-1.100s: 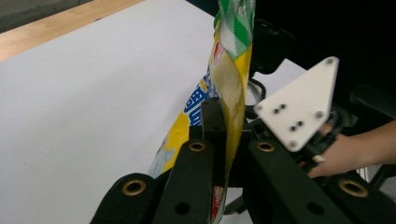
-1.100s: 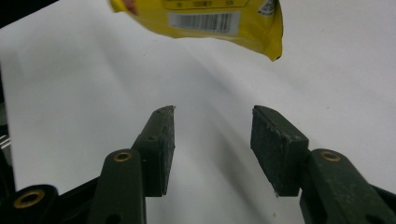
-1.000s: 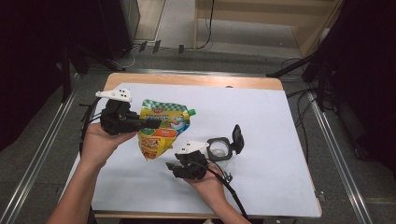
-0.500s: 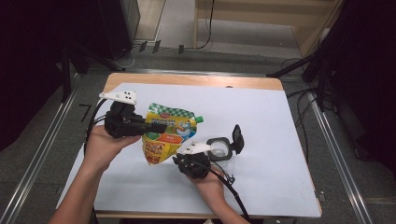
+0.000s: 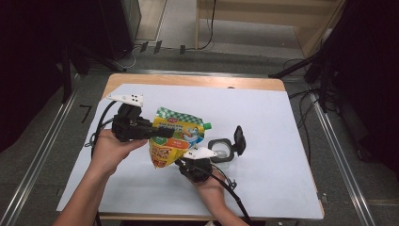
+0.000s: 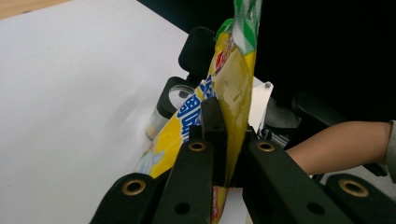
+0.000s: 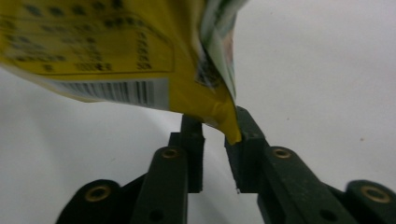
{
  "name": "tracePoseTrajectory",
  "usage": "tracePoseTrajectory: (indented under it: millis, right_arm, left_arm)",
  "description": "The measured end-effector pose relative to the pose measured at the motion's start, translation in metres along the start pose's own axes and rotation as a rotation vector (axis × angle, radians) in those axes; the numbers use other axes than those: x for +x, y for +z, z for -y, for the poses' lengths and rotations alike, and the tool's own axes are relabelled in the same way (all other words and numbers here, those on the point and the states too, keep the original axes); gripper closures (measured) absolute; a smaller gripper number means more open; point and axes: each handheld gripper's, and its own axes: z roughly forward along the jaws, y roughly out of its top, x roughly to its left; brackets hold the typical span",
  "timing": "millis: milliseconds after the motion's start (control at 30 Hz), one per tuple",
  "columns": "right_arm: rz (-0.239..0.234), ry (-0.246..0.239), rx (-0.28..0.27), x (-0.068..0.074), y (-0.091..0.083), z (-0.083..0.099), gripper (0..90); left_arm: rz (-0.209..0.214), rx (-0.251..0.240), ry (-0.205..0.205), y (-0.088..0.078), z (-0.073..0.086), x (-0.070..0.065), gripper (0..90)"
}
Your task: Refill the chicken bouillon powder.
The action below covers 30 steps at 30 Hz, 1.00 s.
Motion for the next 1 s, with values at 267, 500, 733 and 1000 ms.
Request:
tracePoseTrajectory:
  millis: [267,500,733,1000]
  right_arm:
    - [0.016,0.033,-0.016,-0.008,-0.001,0.008,90.0]
    - [-0.025,0.036,-0.069,-0.007,-0.011,0.001,86.0]
    - [0.018,0.021,-0.029,-0.011,-0.009,0.012,90.0]
    - [0.014,0.036,-0.057,0.000,-0.006,0.011,90.0]
  left_arm:
    - [0.036,-0.040,-0.055,-0.005,0.000,0.003,90.0]
    - [0.044,-0.025,-0.102,0.006,0.006,0.012,90.0]
    - [0.037,-0.070,-0.085,-0.003,0.002,0.005,90.0]
    - [0.058,-0.134,-0.090,-0.003,0.000,-0.004,90.0]
